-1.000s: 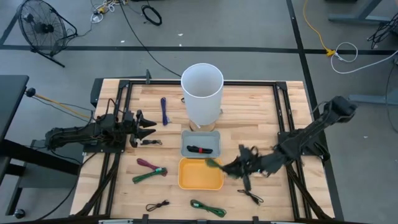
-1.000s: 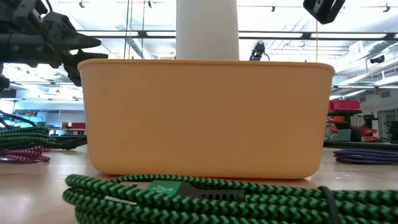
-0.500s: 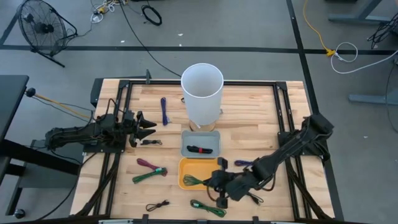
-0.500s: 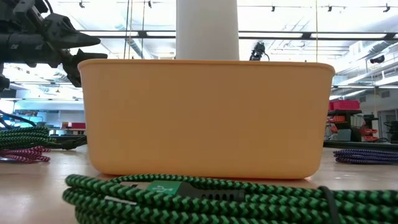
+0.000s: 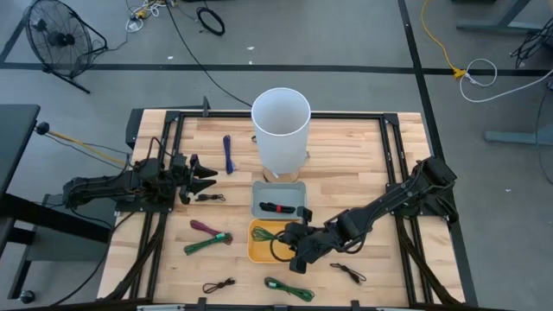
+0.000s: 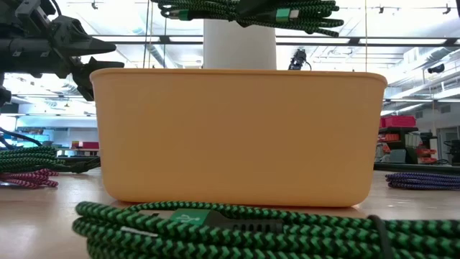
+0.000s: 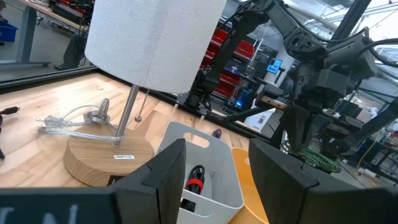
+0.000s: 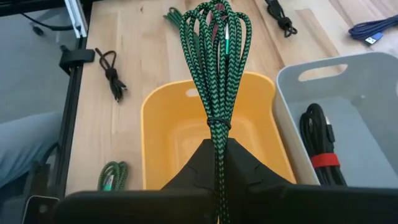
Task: Pick & Place USB Port
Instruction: Put the green charger cable into the yellow bin, then put the purple charger cable into the yellow bin
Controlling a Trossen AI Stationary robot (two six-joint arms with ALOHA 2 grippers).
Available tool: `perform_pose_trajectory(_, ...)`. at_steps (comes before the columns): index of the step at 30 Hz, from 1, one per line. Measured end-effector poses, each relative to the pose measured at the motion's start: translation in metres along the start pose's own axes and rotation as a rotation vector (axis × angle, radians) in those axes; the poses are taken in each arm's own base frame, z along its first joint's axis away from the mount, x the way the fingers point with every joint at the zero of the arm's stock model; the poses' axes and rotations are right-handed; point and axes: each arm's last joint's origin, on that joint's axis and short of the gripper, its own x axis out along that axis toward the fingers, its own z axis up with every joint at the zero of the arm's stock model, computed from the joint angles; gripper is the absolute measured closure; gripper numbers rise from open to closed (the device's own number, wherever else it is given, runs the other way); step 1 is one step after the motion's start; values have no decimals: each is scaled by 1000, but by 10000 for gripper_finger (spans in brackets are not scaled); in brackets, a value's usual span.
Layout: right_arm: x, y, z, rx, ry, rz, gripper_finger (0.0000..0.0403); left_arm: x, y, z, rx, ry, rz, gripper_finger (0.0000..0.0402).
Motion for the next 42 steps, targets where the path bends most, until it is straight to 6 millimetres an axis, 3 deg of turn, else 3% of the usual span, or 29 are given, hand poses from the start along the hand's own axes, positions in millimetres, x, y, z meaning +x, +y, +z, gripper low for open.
perform_pose_trajectory(11,0,0,0,2,1,2,391,0,0,0,0,0,0,220)
perform_pose_trajectory(20,0,1,0,0,10,20,282,0,0,0,0,1,0,220)
perform_pose_trajectory(27,0,0,-1,-6,16,6,248,0,0,0,0,1,0,220)
perform_pose_trajectory(32,-18,-11,-7,-44,142,-33,248,0,0,0,0,1,1,220)
perform_pose_trajectory(42,-55,-38,-33,113,540,-212,270,0,0,-1,-1,8,3,220)
